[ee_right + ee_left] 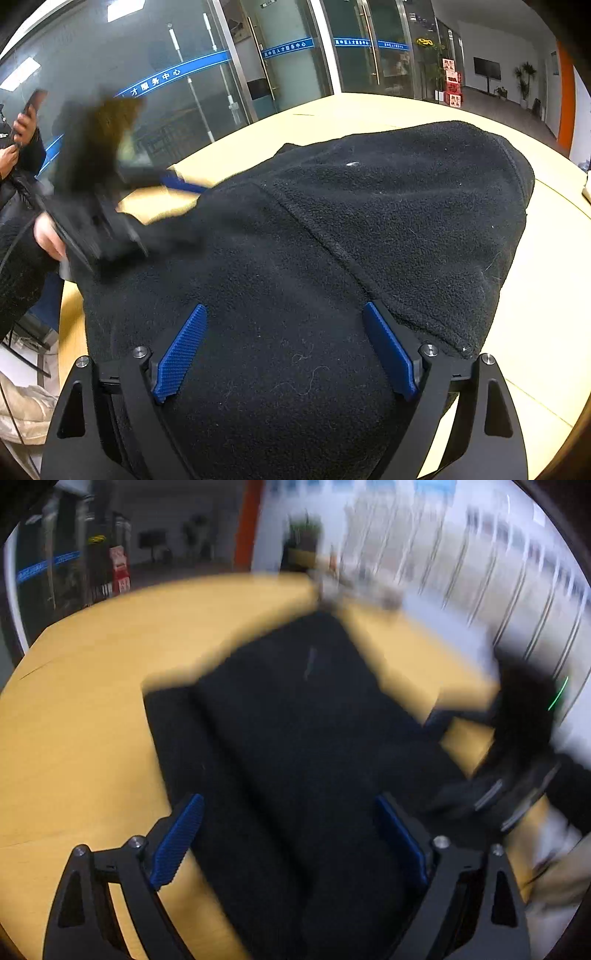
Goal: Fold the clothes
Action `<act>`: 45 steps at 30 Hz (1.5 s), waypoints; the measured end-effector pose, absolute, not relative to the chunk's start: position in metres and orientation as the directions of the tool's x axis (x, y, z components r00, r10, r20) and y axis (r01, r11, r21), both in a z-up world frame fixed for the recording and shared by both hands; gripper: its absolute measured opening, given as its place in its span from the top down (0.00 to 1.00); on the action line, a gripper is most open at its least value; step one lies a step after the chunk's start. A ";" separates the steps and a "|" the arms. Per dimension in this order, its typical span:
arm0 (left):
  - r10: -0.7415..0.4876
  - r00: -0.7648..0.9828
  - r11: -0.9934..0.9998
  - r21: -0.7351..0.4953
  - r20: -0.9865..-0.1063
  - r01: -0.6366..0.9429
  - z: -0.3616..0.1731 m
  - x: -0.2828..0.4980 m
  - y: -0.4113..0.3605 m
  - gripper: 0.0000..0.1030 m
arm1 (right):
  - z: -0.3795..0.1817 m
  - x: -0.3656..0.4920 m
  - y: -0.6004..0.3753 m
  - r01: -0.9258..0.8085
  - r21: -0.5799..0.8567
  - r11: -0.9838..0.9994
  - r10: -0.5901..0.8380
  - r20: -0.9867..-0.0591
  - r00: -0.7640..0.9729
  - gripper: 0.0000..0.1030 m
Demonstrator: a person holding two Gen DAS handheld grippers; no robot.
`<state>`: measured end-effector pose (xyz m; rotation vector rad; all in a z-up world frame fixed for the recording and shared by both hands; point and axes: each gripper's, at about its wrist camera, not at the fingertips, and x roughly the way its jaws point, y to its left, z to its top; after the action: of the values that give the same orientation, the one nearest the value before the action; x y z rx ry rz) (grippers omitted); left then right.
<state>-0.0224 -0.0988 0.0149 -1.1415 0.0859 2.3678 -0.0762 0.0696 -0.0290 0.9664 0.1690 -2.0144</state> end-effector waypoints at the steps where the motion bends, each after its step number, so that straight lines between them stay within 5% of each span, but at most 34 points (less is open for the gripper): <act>1: 0.430 -0.538 -0.872 -0.181 -0.725 -0.454 0.011 -0.022 -0.103 0.00 | -0.027 -0.077 0.071 0.757 0.228 -0.613 -0.652 -0.688 -0.320 0.13; 6: 0.439 -0.538 -0.881 -0.227 -0.719 -0.415 0.009 -0.029 -0.106 0.00 | -0.018 -0.081 0.075 0.753 0.228 -0.617 -0.650 -0.687 -0.324 0.01; 11: 0.415 -0.566 -0.898 -0.219 -0.713 -0.382 0.032 -0.019 -0.097 0.03 | -0.008 -0.088 0.084 0.743 0.236 -0.626 -0.649 -0.686 -0.329 0.00; 15: 0.486 -0.556 -0.872 -0.335 -0.674 -0.357 0.053 0.003 -0.110 0.03 | -0.007 -0.114 0.127 0.669 0.285 -0.686 -0.620 -0.710 -0.334 0.00; 20: 0.509 -0.457 -0.858 -0.473 -0.729 -0.200 0.018 0.003 -0.127 0.03 | -0.049 -0.159 0.153 0.528 0.437 -0.728 -0.603 -0.775 -0.190 0.00; 25: 0.630 -0.354 -0.756 -0.650 -0.691 -0.077 -0.024 -0.005 -0.135 0.00 | -0.068 -0.173 0.145 0.480 0.588 -0.652 -0.701 -0.709 -0.083 0.00; 37: 0.754 -0.239 -0.638 -0.768 -0.611 -0.050 -0.053 -0.025 -0.111 0.02 | -0.078 -0.186 0.115 0.495 0.538 -0.683 -0.662 -0.741 -0.108 0.01; 39: 0.761 -0.254 -0.627 -0.778 -0.598 -0.047 -0.052 -0.023 -0.108 0.14 | -0.076 -0.179 0.114 0.509 0.502 -0.699 -0.645 -0.750 -0.146 0.15; 41: 0.767 -0.269 -0.614 -0.788 -0.582 -0.044 -0.051 -0.021 -0.105 0.28 | -0.066 -0.170 0.117 0.533 0.464 -0.707 -0.637 -0.745 -0.197 0.40; 45: 0.757 -0.333 -0.615 -0.785 -0.563 -0.072 -0.034 -0.017 -0.102 0.38 | -0.040 -0.150 0.112 0.592 0.343 -0.729 -0.596 -0.743 -0.303 0.58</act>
<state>-0.0171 -0.1018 -0.0339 -1.3567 -0.9078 1.9932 -0.1502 0.1122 -0.0404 1.1853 -0.0058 -2.0727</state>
